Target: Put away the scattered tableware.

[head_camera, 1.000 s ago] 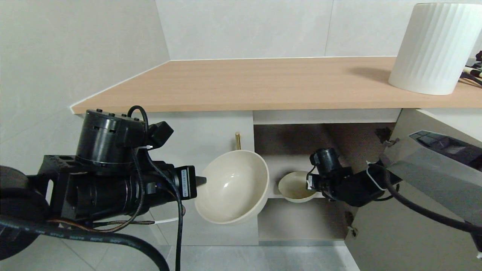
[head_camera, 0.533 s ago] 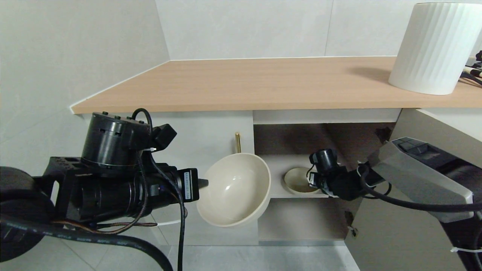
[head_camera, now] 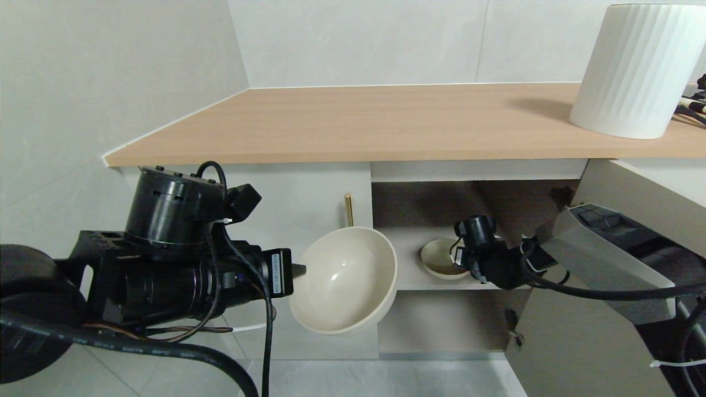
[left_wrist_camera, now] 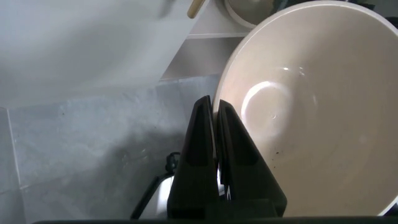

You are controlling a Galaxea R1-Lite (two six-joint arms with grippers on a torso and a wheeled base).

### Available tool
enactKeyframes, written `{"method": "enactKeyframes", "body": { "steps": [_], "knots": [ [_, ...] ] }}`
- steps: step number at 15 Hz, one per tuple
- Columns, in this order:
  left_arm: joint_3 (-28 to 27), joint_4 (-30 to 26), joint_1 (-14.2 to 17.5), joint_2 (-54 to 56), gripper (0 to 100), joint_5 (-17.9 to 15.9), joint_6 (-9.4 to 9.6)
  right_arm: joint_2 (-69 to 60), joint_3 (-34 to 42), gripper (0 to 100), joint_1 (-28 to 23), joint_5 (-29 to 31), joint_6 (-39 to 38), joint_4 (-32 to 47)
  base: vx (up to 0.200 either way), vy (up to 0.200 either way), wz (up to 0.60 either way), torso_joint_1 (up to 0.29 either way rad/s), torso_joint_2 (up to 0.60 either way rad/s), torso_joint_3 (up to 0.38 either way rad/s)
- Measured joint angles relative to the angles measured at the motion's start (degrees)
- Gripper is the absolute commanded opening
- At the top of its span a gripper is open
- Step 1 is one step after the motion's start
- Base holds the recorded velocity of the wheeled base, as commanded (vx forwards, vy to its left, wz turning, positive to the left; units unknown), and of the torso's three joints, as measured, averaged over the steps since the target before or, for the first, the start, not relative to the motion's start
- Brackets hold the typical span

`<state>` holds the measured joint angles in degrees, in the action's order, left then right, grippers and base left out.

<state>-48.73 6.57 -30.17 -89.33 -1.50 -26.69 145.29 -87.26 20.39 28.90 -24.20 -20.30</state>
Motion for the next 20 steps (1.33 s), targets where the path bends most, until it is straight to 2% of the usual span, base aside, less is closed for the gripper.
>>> {"method": "enactKeyframes", "body": {
  "steps": [3,4,9,11,12,14,17,20],
  "knots": [
    [0.0,0.0,-0.15,-0.16,0,0.0,0.0,0.17,-0.3,0,-0.04,0.6,-0.32,-0.3,0.0,0.0,0.0,0.0,0.0,0.0],
    [0.0,0.0,-0.2,-0.24,0,0.02,-0.02,0.2,-0.48,100,-0.04,0.77,-0.38,-0.33,0.0,0.0,0.0,0.0,0.0,0.0],
    [-0.22,0.12,-0.85,-1.77,0,0.17,0.0,-0.55,-0.22,100,-0.11,0.9,-0.98,-0.28,0.0,0.0,0.0,0.0,0.0,0.0],
    [-0.5,0.12,-1.49,-3.58,0,1.43,0.0,-2.71,1.97,100,0.05,0.57,-1.61,-0.12,0.0,0.0,0.0,0.0,0.0,0.0],
    [-0.59,0.12,-1.96,-4.72,0,2.89,0.0,-4.27,3.55,100,0.2,-0.11,-1.74,-0.01,0.0,0.0,0.0,0.0,0.0,0.0],
    [-1.19,0.12,-3.29,-8.02,0,8.52,0.0,-9.59,8.24,100,1.4,-3.91,-1.85,0.51,0.0,0.0,0.0,0.0,0.0,0.0],
    [-2.23,0.24,-5.61,-13.89,0,16.66,0.04,-19.69,15.91,100,4.85,-13.39,-1.85,4.13,0.0,0.0,0.0,0.0,0.0,0.0],
    [-2.57,0.13,-8.19,-18.36,0,19.01,0.09,-30.4,24.06,100,10.22,-24.83,0.37,7.46,0.0,0.0,0.0,0.0,0.0,0.0]
  ]
}}
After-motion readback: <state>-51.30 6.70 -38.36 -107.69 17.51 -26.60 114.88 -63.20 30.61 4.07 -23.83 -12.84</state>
